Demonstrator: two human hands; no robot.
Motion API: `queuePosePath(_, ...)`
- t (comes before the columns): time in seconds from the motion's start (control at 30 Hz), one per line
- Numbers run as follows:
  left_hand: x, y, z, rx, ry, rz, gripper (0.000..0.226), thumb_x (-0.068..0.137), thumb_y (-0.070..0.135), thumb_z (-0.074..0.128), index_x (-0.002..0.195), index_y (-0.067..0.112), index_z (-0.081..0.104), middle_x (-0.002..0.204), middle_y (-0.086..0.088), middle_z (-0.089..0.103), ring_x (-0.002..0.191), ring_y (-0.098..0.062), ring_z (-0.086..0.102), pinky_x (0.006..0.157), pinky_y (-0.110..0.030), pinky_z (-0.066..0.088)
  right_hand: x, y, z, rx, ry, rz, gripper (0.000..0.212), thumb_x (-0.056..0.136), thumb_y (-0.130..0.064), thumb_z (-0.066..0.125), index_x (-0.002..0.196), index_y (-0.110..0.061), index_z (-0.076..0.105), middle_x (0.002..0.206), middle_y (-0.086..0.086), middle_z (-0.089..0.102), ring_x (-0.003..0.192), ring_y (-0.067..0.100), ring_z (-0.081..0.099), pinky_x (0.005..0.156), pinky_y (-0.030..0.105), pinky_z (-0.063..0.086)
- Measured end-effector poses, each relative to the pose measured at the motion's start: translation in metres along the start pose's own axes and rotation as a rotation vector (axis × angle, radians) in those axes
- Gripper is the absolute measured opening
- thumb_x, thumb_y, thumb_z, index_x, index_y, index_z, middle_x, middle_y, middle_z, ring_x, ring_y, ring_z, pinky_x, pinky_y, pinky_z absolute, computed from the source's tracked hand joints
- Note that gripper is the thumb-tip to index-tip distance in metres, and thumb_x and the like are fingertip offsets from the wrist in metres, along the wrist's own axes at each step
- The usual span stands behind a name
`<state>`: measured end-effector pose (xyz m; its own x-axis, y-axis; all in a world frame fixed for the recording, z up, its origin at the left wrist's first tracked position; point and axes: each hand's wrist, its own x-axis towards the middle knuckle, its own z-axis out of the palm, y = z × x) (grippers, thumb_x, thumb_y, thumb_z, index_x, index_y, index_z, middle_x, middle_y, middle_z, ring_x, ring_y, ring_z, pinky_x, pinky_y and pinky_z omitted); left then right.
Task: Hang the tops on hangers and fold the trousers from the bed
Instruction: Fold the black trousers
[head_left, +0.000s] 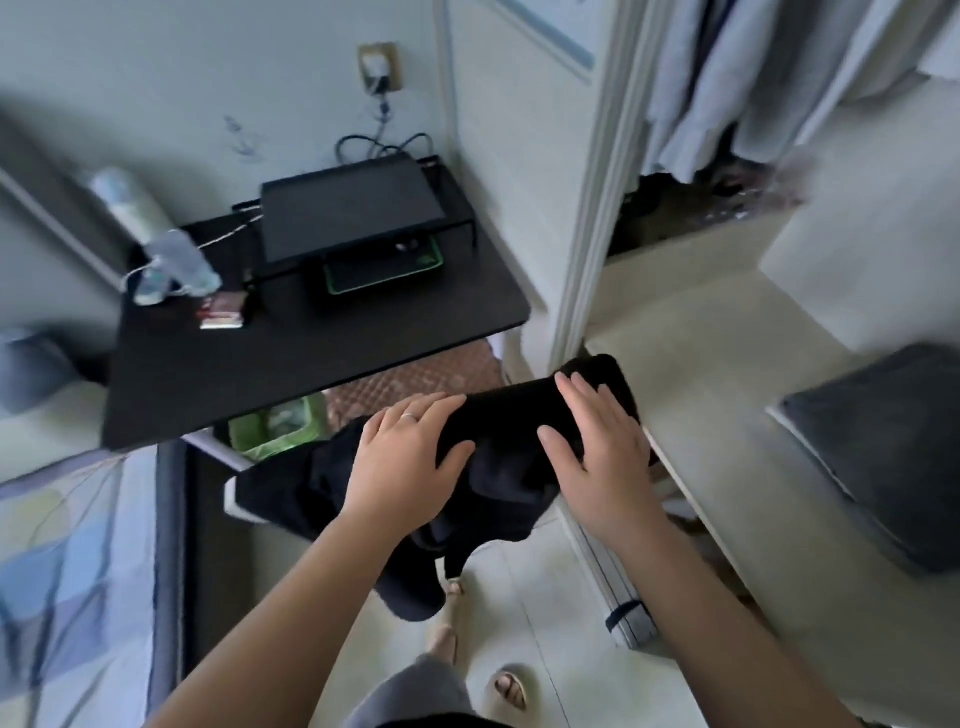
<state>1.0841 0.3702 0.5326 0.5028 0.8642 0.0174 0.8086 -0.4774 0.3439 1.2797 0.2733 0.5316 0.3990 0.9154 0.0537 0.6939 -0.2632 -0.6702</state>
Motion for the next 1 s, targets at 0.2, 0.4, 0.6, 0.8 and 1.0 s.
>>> queuePosePath(0.2,-0.044,-0.062,-0.019,0.045,0.051,-0.303,0.058,0.093,0.051,0.058,0.147,0.036,0.043,0.146,0.009,0.053,0.137,-0.022,0.045,0.116,-0.042,0.028,0.013,-0.031,0.045,-0.101,-0.191,-0.201,0.054,0.099,-0.048,0.051,0.15,-0.034,0.041,0.162,-0.013,0.028,0.154,0.015,0.009,0.123,0.052,0.001)
queuePosePath(0.4,-0.051,-0.063,-0.017,-0.035,0.154,-0.383,0.047,0.093,0.05,0.06,0.137,0.033,0.057,0.138,0.009,0.058,0.132,-0.019,0.047,0.115,-0.04,0.029,0.026,-0.056,0.073,-0.165,-0.137,-0.323,0.04,0.095,-0.042,0.063,0.134,-0.034,0.061,0.14,-0.016,0.054,0.142,0.014,0.037,0.121,0.054,0.012)
queuePosePath(0.6,-0.046,-0.058,-0.019,-0.078,0.209,-0.365,0.033,0.092,0.039,0.065,0.124,0.029,0.065,0.125,0.009,0.057,0.117,-0.021,0.048,0.098,-0.036,0.034,0.028,-0.059,0.078,-0.196,-0.102,-0.375,0.04,0.092,-0.039,0.068,0.131,-0.032,0.064,0.134,-0.017,0.058,0.135,0.012,0.044,0.12,0.051,0.017)
queuePosePath(0.8,-0.044,-0.052,-0.02,-0.116,0.158,-0.434,0.021,0.1,0.036,0.056,0.11,0.018,0.059,0.111,-0.001,0.066,0.106,-0.025,0.057,0.086,-0.035,0.039,0.02,-0.069,0.082,-0.283,-0.137,-0.306,0.045,0.097,-0.04,0.059,0.142,-0.035,0.053,0.149,-0.017,0.047,0.148,0.013,0.026,0.122,0.051,0.01)
queuePosePath(1.0,-0.039,-0.064,-0.045,-0.594,0.02,-0.506,0.027,0.1,0.036,0.057,0.081,0.017,0.056,0.071,0.008,0.057,0.064,-0.012,0.054,0.052,-0.024,0.039,0.013,-0.082,0.081,-0.294,-0.18,-0.269,0.051,0.095,-0.046,0.058,0.144,-0.036,0.047,0.153,-0.016,0.04,0.149,0.012,0.023,0.123,0.052,0.008)
